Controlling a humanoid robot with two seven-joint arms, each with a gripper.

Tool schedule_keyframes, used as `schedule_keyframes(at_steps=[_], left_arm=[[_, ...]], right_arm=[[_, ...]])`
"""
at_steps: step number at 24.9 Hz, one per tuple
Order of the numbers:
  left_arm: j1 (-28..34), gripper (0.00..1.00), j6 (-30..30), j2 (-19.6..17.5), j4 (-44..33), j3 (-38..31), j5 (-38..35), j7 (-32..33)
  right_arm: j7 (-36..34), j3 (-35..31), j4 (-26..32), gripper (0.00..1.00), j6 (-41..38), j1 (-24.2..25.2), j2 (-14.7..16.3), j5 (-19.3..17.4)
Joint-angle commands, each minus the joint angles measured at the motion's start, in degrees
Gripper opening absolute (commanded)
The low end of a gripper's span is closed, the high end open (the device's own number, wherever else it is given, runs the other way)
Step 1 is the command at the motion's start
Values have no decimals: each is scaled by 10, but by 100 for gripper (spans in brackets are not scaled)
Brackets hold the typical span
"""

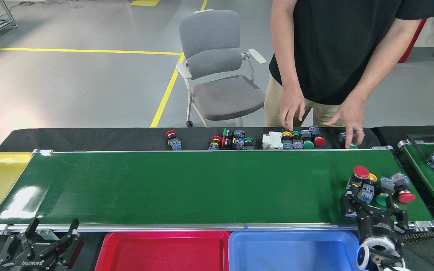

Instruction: Pick switch part from conveyor to tray

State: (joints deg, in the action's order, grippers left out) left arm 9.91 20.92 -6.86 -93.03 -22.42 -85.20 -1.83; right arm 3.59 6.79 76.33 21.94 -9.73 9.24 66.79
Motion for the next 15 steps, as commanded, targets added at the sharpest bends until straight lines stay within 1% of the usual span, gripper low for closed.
schedule_keyframes(at_steps=[1,4,8,10,11,12,13,15], left_arm=[[-5,100,2,-7,-5,0,-1,-5],[-9,100,2,-7,-5,2,-1,-5],[-14,100,2,-8,-4,8,-1,-5],[-16,100,2,-8,-4,9,-1,-5],[-17,100,2,-8,-3,8,-1,-5],[-19,100,2,-9,-2,9,-1,-5],[-19,100,2,-9,-2,9,-1,-5],[-21,100,2,-9,0,9,-1,-5]], right_arm=[[-3,18,-5,98,18,-15,-2,1],[-4,24,-25,98,20,-27,-15,0],[-5,24,-50,98,20,-52,-21,0],[-5,24,-55,94,20,-64,-23,-1],[-5,25,-55,88,19,-65,-23,-2],[-5,25,-55,72,14,-65,-23,-3],[-5,25,-54,58,12,-65,-22,-4],[0,26,-55,45,8,-66,-20,-5]])
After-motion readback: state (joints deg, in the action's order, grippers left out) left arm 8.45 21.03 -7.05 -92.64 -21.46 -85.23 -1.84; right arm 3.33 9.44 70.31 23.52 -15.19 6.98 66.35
